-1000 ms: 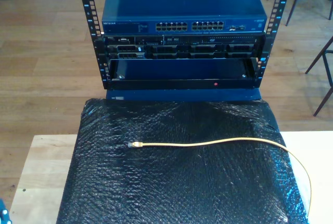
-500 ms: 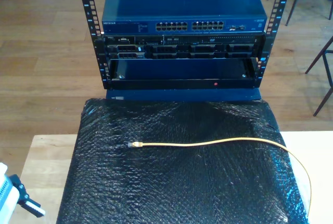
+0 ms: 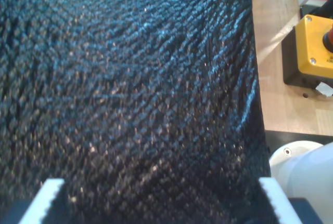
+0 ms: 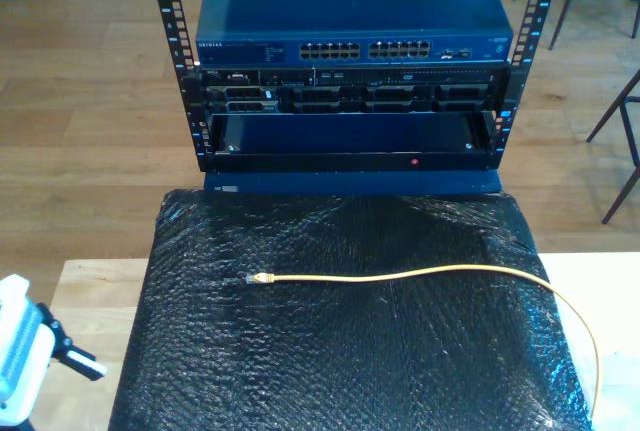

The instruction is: Grab the cable and plug it in

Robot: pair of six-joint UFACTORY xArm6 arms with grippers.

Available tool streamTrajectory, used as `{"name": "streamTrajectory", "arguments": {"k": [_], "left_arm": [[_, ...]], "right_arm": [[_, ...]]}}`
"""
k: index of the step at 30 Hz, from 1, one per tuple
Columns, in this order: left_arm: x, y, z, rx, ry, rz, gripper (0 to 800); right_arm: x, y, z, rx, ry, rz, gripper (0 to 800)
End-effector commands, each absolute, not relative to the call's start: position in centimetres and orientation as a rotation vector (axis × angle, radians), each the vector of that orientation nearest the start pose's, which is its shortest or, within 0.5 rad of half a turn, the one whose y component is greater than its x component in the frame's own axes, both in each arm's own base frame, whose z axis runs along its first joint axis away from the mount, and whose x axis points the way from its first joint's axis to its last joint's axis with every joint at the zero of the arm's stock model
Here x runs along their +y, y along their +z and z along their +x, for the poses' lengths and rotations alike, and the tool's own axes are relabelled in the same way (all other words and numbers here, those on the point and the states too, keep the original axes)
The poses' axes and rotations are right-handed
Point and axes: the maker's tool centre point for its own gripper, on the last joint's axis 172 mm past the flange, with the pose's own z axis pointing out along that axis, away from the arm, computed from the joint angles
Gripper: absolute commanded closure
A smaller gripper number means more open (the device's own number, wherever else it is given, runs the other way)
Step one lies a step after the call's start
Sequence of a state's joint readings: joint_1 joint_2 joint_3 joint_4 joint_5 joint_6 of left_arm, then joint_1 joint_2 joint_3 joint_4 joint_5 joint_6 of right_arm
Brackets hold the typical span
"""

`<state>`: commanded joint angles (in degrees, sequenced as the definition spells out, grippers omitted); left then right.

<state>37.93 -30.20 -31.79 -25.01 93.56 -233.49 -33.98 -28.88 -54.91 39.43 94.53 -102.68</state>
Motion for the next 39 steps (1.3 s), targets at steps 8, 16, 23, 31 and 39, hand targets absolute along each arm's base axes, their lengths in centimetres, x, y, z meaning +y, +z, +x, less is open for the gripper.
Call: {"name": "streamTrajectory", "arguments": {"k": [8,16,23,31,39], "left_arm": [[1.5,19.3,22.1,-1.654,0.423,1.91,0],[1.5,19.2,22.1,-1.649,0.421,1.91,0],[1.6,19.0,22.2,-1.651,0.422,1.918,0],[1.7,18.5,22.2,-1.637,0.416,1.917,0],[1.7,18.3,22.3,-1.636,0.415,1.916,0]], "right_arm": [[1.7,36.2,36.1,-1.513,-0.761,-2.154,2],[5.6,35.3,38.1,-1.553,-0.732,-2.13,2],[9.1,34.1,39.5,-1.589,-0.703,-2.102,2],[12.7,33.1,40.5,-1.654,-0.666,-2.058,2],[16.1,31.7,40.8,-1.761,-0.573,-2.039,2]]}}
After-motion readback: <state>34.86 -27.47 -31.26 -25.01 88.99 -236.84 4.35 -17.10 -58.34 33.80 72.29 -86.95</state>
